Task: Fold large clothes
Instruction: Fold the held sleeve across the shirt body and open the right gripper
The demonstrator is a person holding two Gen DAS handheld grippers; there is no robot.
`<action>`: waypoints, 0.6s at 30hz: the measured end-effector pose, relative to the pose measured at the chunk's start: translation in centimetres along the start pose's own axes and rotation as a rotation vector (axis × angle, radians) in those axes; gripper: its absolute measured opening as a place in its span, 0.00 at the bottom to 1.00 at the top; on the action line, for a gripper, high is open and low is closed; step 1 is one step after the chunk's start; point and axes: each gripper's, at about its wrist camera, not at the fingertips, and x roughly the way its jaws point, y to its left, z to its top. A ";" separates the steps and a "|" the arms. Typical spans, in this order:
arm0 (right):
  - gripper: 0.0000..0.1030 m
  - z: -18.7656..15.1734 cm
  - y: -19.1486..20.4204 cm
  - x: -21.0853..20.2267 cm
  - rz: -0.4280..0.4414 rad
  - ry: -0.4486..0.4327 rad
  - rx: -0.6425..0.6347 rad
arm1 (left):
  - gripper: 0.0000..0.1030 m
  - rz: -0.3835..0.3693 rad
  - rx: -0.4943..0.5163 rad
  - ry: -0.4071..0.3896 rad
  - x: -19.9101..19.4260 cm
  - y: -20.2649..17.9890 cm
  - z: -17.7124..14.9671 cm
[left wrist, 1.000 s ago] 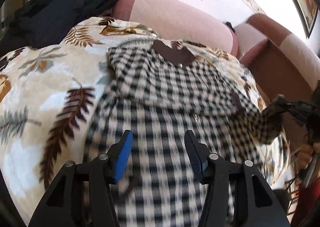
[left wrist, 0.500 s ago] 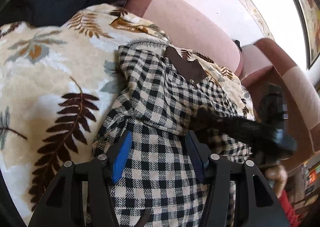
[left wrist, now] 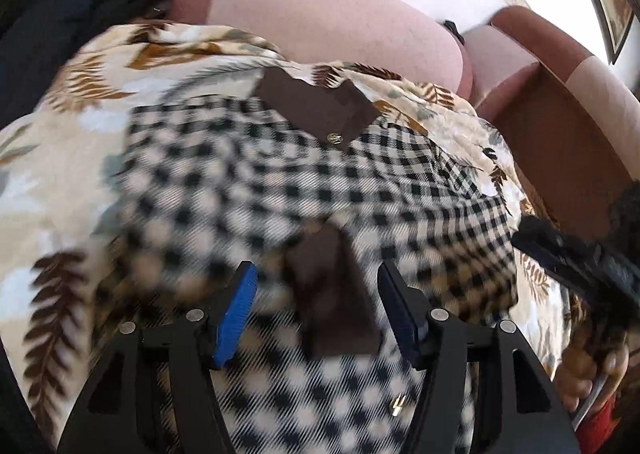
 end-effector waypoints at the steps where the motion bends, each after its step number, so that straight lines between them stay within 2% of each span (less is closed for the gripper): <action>1: 0.49 0.1 -0.3 -0.2 -0.004 -0.006 0.000 | 0.62 0.001 0.002 0.015 1.0 -0.1 0.6; 4: 0.49 0.3 -1.3 -0.5 -0.012 -0.015 0.018 | 0.62 0.011 0.020 0.057 3.3 -0.2 1.2; 6: 0.49 0.4 -2.0 -0.7 -0.024 -0.018 0.032 | 0.61 -0.033 0.013 0.096 4.0 -0.3 0.7; 7: 0.49 0.5 -2.3 -0.9 -0.035 -0.020 0.036 | 0.54 -0.053 0.029 0.124 4.3 -0.9 0.2; 8: 0.49 0.5 -2.7 -1.1 -0.041 -0.022 0.039 | 0.38 -0.051 0.054 0.148 4.4 -1.5 -0.2; 9: 0.49 0.5 -3.0 -1.1 -0.047 -0.024 0.047 | 0.09 -0.026 0.097 0.195 4.7 -2.3 -0.5; 10: 0.49 0.6 -3.2 -1.2 -0.051 -0.024 0.054 | 0.08 -0.005 0.118 0.209 4.6 -2.9 -0.5; 12: 0.49 0.7 -3.7 -1.4 -0.050 -0.030 0.076 | 0.08 -0.001 0.141 0.182 3.3 -3.6 0.1; 15: 0.49 0.9 -4.0 -1.7 -0.033 -0.044 0.093 | 0.08 -0.022 0.096 0.130 0.4 -2.7 3.0; 18: 0.49 1.2 -3.4 -1.6 -0.024 -0.055 0.074 | 0.08 0.053 0.089 0.066 -1.6 -1.1 5.9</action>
